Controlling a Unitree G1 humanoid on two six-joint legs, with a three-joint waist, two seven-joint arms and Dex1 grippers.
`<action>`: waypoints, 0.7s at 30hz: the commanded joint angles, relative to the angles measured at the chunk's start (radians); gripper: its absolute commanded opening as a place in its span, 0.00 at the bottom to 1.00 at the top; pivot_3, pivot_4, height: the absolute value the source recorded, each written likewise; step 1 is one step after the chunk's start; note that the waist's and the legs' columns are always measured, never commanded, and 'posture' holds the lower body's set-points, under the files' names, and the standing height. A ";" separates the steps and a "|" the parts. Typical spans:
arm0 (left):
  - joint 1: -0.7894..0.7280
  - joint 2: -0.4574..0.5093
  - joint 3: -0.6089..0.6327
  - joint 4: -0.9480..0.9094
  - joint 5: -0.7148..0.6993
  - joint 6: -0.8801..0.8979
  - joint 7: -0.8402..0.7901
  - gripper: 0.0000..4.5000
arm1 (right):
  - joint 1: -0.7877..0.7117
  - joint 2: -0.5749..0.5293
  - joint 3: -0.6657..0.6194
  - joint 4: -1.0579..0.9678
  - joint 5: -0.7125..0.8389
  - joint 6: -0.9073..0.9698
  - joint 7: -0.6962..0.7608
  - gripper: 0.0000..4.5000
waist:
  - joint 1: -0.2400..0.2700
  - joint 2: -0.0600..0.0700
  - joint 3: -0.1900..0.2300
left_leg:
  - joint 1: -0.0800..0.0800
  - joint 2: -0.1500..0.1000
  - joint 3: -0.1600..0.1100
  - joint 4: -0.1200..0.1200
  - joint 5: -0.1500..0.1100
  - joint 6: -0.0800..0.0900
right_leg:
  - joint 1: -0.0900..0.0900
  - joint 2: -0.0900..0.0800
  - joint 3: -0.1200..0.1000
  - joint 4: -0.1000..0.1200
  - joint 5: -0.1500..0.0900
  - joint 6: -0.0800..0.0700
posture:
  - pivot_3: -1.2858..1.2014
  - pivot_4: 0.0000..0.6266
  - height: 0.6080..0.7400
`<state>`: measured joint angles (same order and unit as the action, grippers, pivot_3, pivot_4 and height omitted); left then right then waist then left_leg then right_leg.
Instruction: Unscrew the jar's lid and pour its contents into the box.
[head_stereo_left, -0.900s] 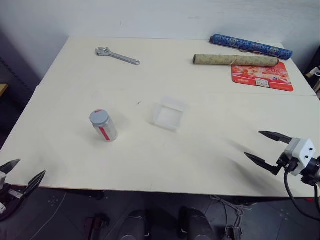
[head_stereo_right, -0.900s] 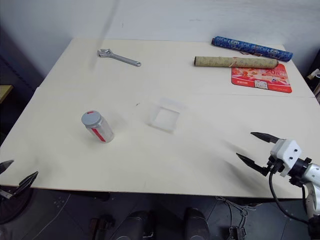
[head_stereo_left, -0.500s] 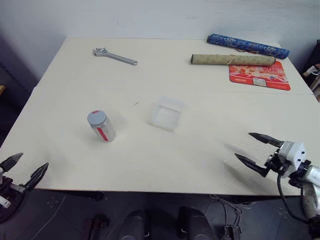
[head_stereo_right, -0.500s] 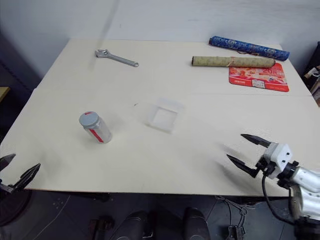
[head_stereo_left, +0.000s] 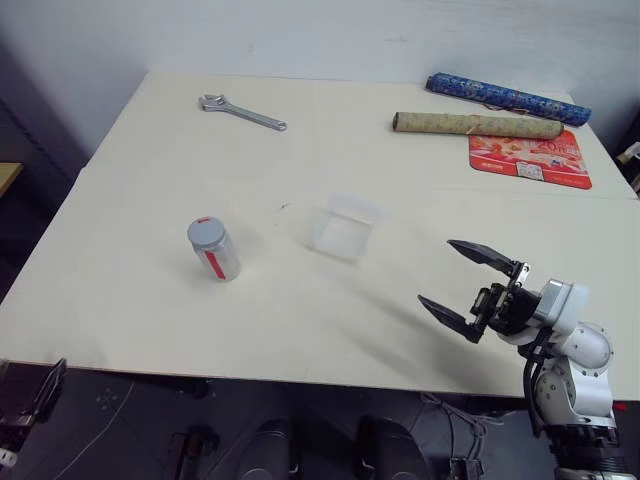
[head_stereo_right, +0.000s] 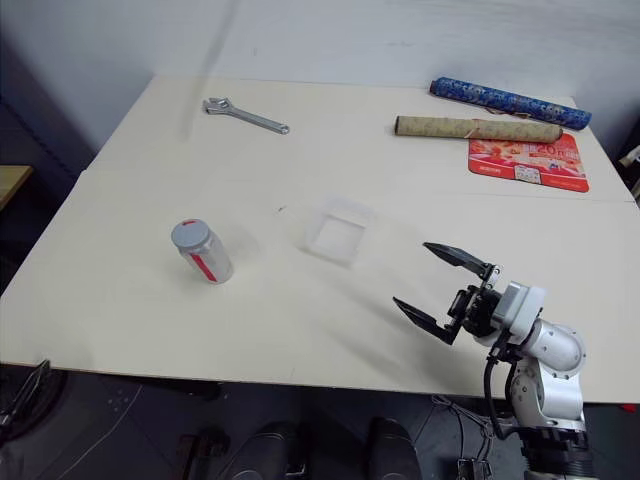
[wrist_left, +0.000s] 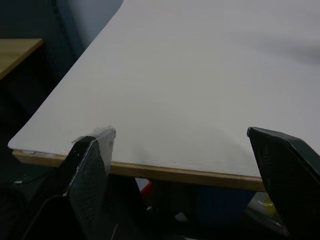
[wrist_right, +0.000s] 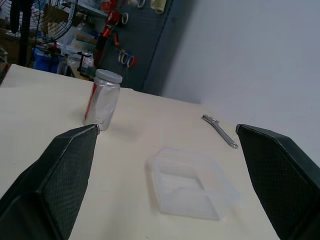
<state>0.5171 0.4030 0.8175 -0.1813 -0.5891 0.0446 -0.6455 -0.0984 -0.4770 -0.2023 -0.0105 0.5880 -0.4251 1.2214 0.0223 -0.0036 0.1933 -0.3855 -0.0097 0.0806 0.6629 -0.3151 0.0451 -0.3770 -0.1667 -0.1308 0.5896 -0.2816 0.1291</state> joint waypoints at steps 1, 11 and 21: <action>-0.019 -0.035 -0.077 -0.179 0.000 -0.001 0.057 0.99 | -0.012 -0.012 -0.027 0.035 0.004 -0.037 0.016 1.00 | 0.000 0.000 0.000 | 0.000 0.000 0.000 0.000 0.000 0.000 | 0.000 0.000 0.001 0.000 0.001 -0.001 | 0.52 0.24 1.00; -0.174 -0.218 -0.451 -0.419 0.264 0.110 0.417 0.99 | 0.016 -0.016 -0.035 0.064 0.004 -0.059 0.017 1.00 | 0.001 0.000 0.000 | 0.001 0.003 0.008 0.002 0.000 0.001 | 0.000 0.013 -0.002 0.003 0.002 0.000 | 0.52 0.24 1.00; -0.368 -0.313 -0.670 -0.337 0.495 0.136 0.602 0.99 | 0.058 -0.015 -0.028 -0.004 0.001 -0.026 -0.029 1.00 | 0.002 0.000 0.000 | 0.001 0.006 0.011 0.003 -0.001 0.000 | -0.001 0.016 0.001 0.002 0.003 0.000 | 0.52 0.24 1.00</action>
<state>0.1630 0.0930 0.1619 -0.5180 -0.1182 0.1882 -0.0662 -0.0445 -0.4803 -0.2131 0.0360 0.5810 -0.4541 1.2102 0.0241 -0.0034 0.1933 -0.3840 -0.0031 0.0917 0.6656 -0.3163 0.0452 -0.3780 -0.1512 -0.1295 0.5911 -0.2786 0.1294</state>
